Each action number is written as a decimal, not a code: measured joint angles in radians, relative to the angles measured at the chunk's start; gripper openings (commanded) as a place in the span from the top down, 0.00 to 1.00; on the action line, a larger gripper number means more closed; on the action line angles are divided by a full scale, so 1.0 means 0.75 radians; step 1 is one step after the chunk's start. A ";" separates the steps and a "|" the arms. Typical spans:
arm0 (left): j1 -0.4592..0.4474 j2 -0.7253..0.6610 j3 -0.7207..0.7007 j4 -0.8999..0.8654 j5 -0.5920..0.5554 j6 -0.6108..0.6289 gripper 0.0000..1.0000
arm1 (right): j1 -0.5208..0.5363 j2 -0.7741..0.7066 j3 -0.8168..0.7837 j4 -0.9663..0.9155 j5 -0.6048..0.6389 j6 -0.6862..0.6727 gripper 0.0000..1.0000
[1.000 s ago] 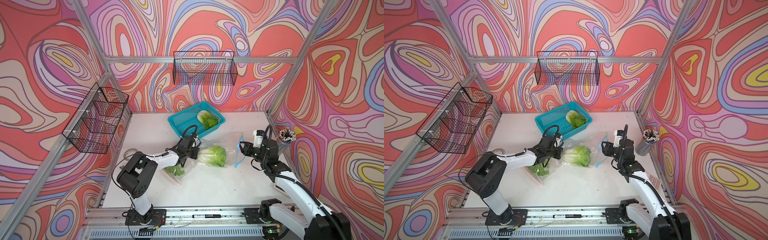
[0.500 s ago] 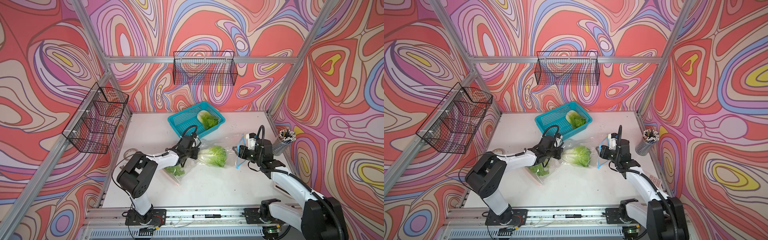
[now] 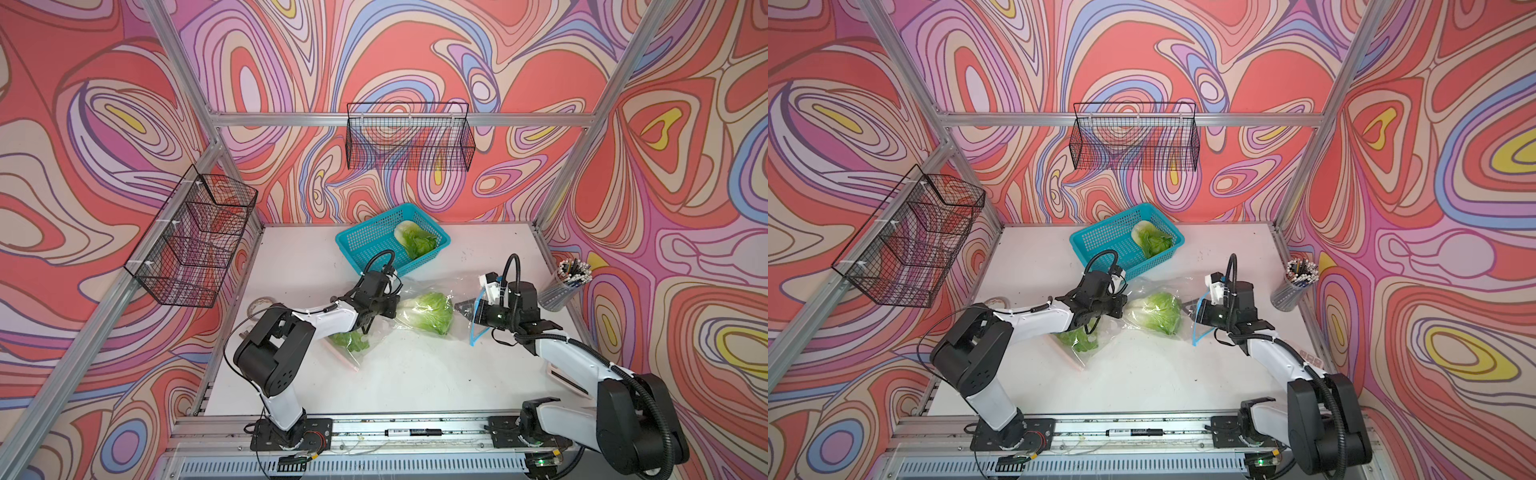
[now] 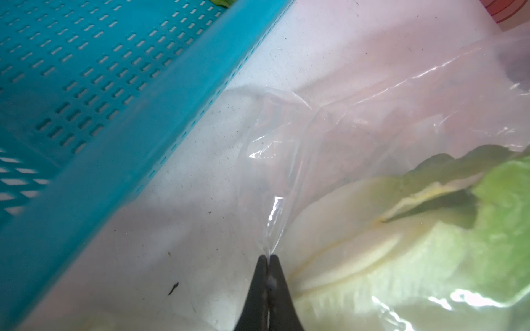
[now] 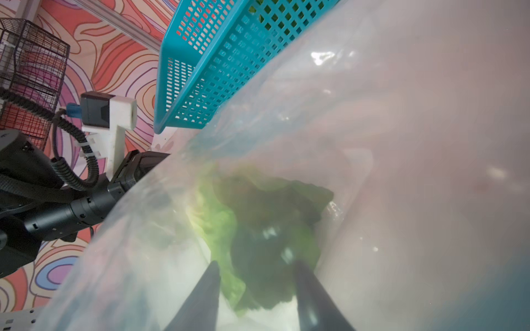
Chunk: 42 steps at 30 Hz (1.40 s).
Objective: Open the zip-top bag and take out the chinese cabbages
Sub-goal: Pick up the Chinese cabbage from the zipper food storage bag.
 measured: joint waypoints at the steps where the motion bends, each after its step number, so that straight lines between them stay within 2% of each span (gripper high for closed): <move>1: 0.000 0.000 0.000 0.002 0.003 -0.002 1.00 | 0.000 0.006 -0.006 0.007 -0.014 0.000 0.55; 19: 0.001 0.000 -0.011 0.066 0.063 -0.036 1.00 | 0.022 0.130 -0.103 0.286 -0.160 0.071 0.57; 31: 0.001 0.002 -0.011 0.099 0.108 -0.067 1.00 | 0.152 0.283 -0.106 0.512 -0.170 0.158 0.59; 36: 0.002 0.012 -0.011 0.119 0.122 -0.090 1.00 | 0.198 0.331 -0.107 0.629 -0.150 0.222 0.65; 42: 0.006 0.013 -0.013 0.118 0.114 -0.105 1.00 | 0.211 0.338 -0.120 0.695 -0.125 0.262 0.80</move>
